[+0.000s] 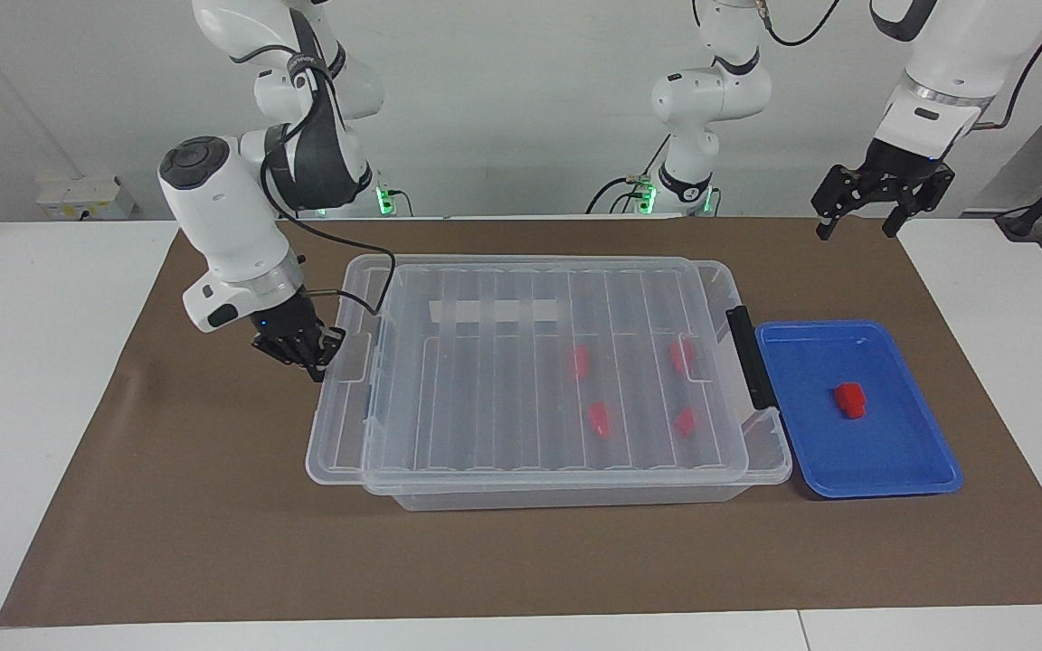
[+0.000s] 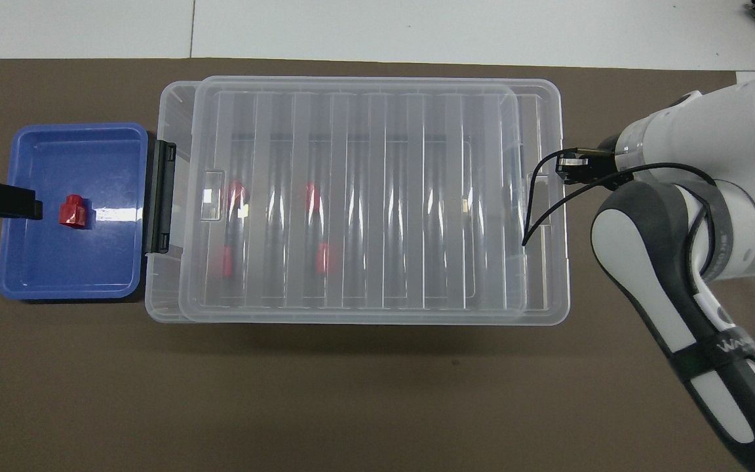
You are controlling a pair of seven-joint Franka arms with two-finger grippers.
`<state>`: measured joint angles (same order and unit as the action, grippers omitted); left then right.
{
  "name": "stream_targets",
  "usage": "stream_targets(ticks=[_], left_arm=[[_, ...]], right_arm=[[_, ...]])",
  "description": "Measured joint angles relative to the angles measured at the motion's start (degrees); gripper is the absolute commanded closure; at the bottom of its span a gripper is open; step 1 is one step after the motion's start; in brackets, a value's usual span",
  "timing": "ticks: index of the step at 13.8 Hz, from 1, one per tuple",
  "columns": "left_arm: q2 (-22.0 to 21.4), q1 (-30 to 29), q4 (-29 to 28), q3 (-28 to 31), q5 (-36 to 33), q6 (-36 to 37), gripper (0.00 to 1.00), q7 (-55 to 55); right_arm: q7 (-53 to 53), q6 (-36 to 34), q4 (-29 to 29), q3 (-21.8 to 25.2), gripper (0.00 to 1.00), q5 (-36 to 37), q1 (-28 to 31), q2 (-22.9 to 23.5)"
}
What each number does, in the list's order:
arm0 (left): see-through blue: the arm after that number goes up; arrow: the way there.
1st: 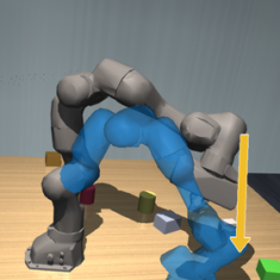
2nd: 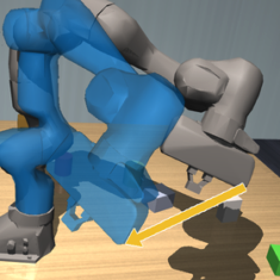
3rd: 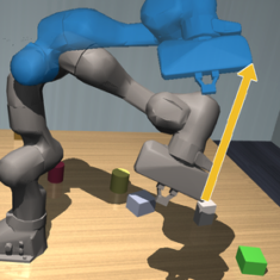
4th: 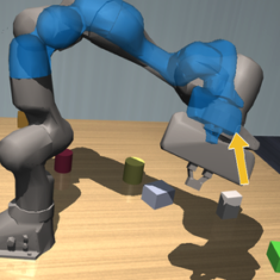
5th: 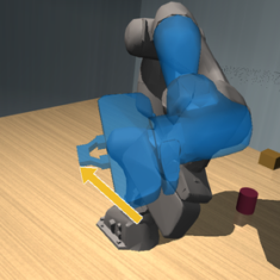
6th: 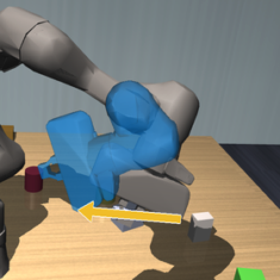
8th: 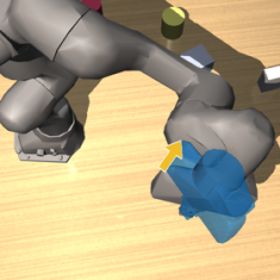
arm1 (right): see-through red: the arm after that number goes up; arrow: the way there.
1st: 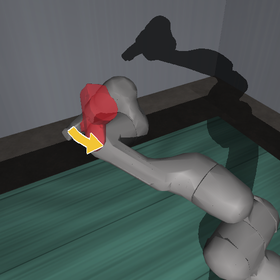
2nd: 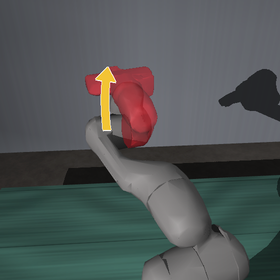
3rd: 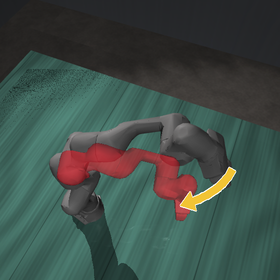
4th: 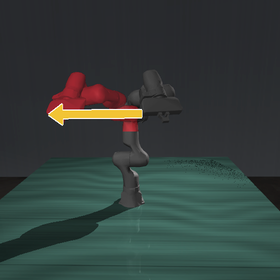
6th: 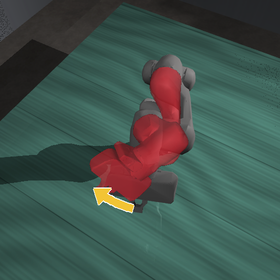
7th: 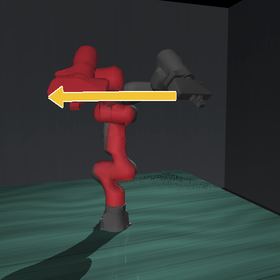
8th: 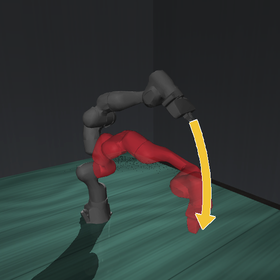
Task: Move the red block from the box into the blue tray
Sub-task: 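Slide the clear lid back over the box with the right gripper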
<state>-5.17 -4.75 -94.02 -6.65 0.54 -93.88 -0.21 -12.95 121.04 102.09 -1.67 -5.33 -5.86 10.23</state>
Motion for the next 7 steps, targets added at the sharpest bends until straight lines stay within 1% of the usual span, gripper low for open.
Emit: stream_targets(ticks=[7], left_arm=[[0.0, 0.0, 0.0, 0.0, 0.0, 0.0, 0.00, 0.0]], right_arm=[[-1.6, 0.0, 0.0, 0.0, 1.00, 0.0, -2.9, -0.1]])
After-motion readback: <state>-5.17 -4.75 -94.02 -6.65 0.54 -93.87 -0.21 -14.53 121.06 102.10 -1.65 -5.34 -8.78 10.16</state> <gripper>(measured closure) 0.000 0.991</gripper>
